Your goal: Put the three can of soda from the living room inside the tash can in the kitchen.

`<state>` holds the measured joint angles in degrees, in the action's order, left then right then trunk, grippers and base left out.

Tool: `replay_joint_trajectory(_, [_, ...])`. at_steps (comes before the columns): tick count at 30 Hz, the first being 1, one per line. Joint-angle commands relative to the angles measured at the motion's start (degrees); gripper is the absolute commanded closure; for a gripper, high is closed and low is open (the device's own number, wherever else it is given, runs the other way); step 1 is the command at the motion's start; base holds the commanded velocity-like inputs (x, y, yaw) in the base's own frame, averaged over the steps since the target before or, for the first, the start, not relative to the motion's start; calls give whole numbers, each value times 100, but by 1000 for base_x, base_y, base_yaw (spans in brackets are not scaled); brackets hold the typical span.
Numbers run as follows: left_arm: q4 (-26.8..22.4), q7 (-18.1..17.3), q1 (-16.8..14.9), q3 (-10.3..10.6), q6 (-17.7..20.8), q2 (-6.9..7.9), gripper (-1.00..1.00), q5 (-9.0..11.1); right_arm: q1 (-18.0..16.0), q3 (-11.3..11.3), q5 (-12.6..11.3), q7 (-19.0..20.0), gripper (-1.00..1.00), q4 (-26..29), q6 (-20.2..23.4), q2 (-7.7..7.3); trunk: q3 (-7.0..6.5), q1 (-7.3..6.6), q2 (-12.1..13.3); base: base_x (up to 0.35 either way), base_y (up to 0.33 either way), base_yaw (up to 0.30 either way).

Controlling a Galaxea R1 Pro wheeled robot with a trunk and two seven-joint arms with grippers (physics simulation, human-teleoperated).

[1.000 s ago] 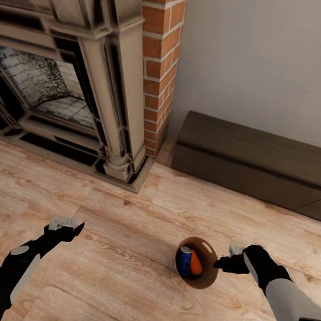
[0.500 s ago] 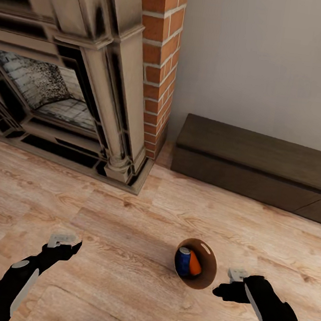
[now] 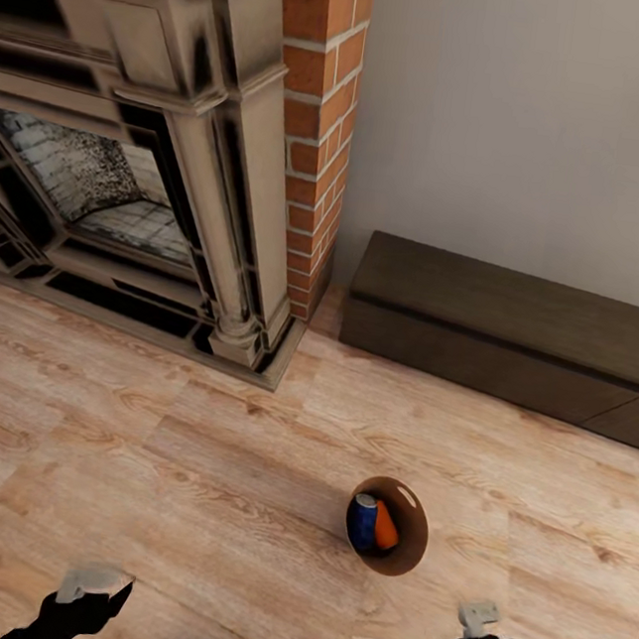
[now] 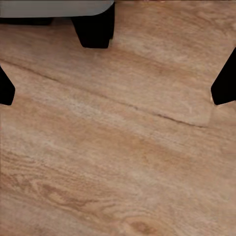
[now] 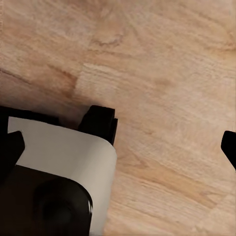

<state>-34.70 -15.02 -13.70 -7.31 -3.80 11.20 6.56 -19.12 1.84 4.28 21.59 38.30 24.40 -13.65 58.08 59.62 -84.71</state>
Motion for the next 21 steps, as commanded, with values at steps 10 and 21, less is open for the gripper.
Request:
replay_joint_trajectory(10, [1945, 7, 114, 3, -1864, 35, -100, 10, 757, -11, -27, -16, -100, -174, -1031, -5, -181, -220, 403, 0, 0, 0])
replay_joint_trajectory(21, [2606, 9, 584, 2, -3956, 6, -100, 20, 904, -633, -59, -88, -100, -1675, -2790, -3, -378, -462, 844, 0, 0, 0])
